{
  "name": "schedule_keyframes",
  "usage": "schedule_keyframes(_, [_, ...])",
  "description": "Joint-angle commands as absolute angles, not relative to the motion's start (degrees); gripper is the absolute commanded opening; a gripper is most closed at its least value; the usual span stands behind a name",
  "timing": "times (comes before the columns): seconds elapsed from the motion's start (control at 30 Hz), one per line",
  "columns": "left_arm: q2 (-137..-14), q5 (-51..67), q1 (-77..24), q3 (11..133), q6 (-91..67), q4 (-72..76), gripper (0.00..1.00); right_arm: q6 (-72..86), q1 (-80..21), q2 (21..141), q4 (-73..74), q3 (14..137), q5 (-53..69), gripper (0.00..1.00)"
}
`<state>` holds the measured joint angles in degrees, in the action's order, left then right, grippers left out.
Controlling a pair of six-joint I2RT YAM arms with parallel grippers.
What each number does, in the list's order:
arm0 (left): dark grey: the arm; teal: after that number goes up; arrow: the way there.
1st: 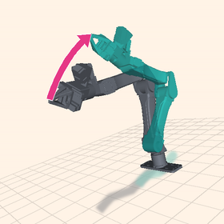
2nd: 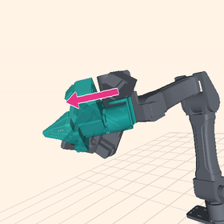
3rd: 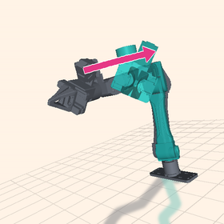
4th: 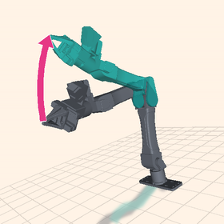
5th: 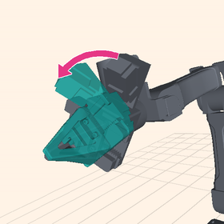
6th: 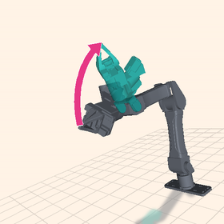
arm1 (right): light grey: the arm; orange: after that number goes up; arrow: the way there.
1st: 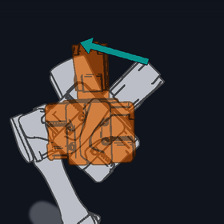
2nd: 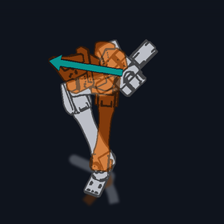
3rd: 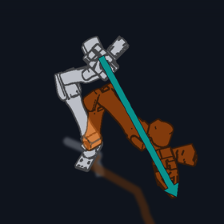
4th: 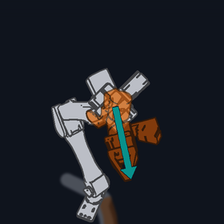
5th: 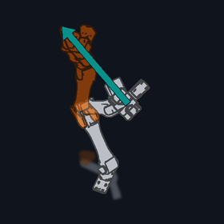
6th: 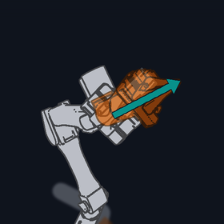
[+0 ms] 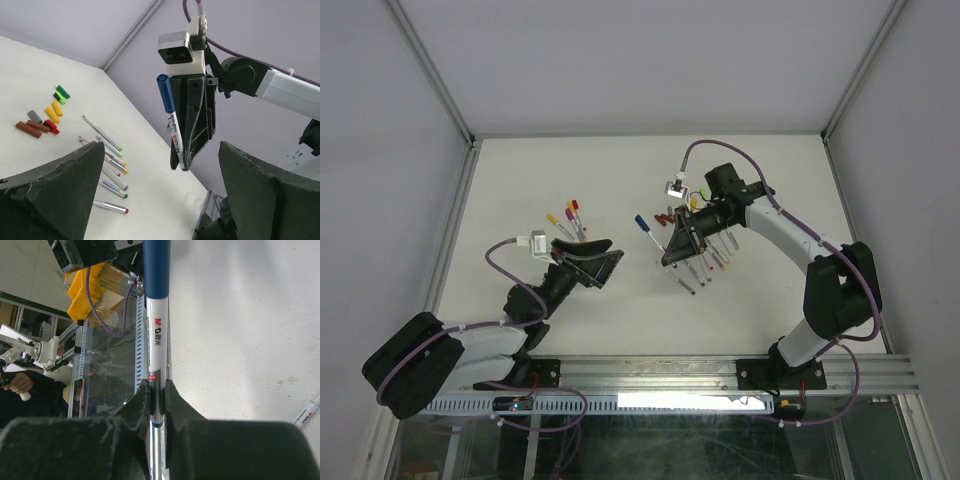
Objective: Open the pen caps
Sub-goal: Open the pen cap from the pen.
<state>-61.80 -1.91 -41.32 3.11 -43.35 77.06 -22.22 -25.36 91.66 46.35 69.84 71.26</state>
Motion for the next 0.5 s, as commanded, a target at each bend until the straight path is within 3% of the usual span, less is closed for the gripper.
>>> schedule_keyframes(0.0, [-66.2,5.2,-38.6,3.0,-49.3,89.5,0.99,-23.9,-25.4,91.6,46.7,72.4,73.6,0.0])
schedule_keyframes(0.47, [-77.3,9.3,-37.0,9.7,-51.6,93.0,0.99,-25.1,-25.4,92.1,47.6,72.5,76.1,0.0])
